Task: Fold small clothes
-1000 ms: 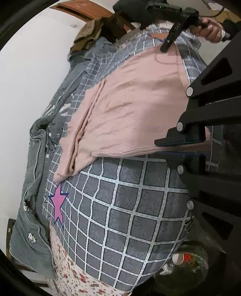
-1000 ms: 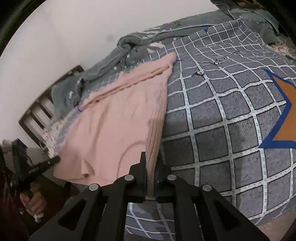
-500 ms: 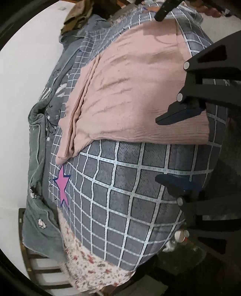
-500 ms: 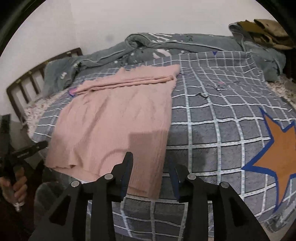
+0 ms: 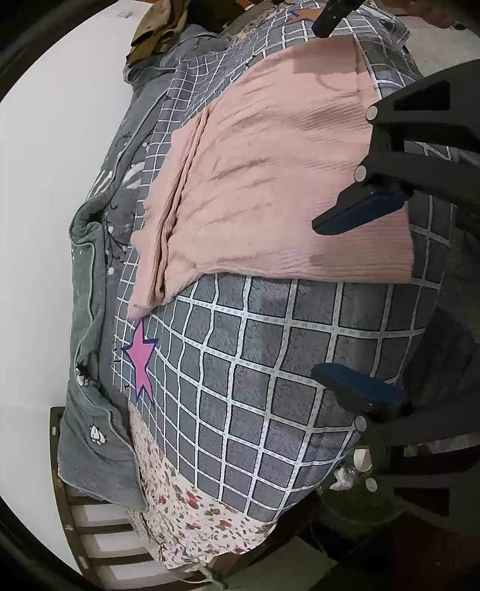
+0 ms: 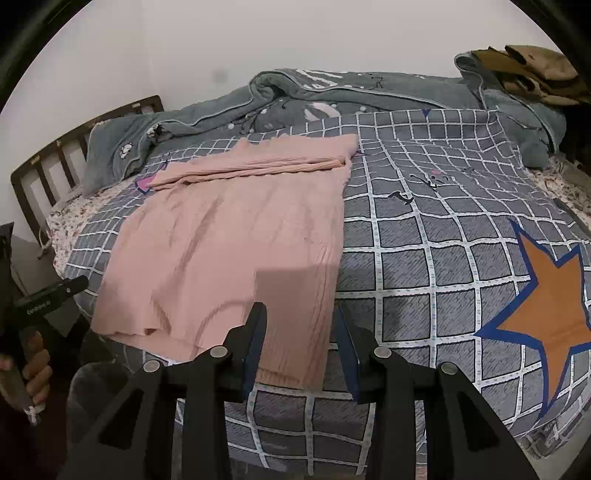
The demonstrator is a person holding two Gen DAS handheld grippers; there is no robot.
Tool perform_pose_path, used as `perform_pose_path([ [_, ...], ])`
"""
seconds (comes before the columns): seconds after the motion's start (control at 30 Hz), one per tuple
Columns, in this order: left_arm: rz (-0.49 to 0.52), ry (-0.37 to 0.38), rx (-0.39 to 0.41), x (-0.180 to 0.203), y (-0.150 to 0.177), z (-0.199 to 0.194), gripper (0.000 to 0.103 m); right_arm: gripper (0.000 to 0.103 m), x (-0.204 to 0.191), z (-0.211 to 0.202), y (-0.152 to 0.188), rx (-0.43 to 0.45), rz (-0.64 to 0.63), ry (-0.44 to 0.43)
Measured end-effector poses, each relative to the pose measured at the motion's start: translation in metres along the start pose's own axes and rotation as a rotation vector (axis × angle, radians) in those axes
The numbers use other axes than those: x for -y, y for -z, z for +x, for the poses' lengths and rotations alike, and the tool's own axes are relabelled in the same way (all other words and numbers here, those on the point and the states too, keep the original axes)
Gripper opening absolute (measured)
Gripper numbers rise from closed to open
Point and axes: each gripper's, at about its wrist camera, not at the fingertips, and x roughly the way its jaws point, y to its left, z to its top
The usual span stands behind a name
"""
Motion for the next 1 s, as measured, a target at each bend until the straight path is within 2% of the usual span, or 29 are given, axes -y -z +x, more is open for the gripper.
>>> perform_pose_path([
  [0.07, -0.005, 0.021, -0.003, -0.001, 0.001, 0.000, 0.071, 0.040, 0.001, 0.000, 0.000, -0.009, 0.009, -0.013],
  [0.17, -0.027, 0.091, 0.008, -0.004, 0.005, -0.001, 0.073, 0.048, 0.003, 0.001, 0.001, -0.019, 0.023, -0.028],
  [0.37, -0.001, 0.130, -0.049, 0.003, 0.008, 0.009, 0.074, 0.048, 0.003, 0.010, 0.008, -0.043, 0.037, -0.047],
  [0.53, -0.056, 0.164, -0.088, 0.000, 0.009, 0.023, 0.073, 0.048, 0.004, 0.020, 0.013, -0.049, 0.042, -0.046],
  [0.6, -0.076, 0.191, -0.119, -0.002, 0.009, 0.032, 0.068, 0.048, 0.006, 0.024, 0.015, -0.054, 0.047, -0.046],
  [0.73, -0.075, 0.209, -0.119, -0.002, 0.008, 0.036, 0.064, 0.048, 0.012, 0.034, 0.019, -0.072, 0.073, -0.064],
  [0.87, -0.057, 0.185, -0.120, 0.000, 0.008, 0.036, 0.045, 0.046, 0.013, 0.037, 0.024, -0.071, 0.091, -0.087],
  [0.97, -0.069, 0.210, -0.143, -0.001, 0.010, 0.035, 0.028, 0.043, 0.010, 0.034, 0.028, -0.067, 0.079, -0.095],
  [1.0, -0.071, 0.215, -0.149, 0.000, 0.011, 0.035, 0.028, 0.043, 0.009, 0.033, 0.029, -0.068, 0.073, -0.095],
])
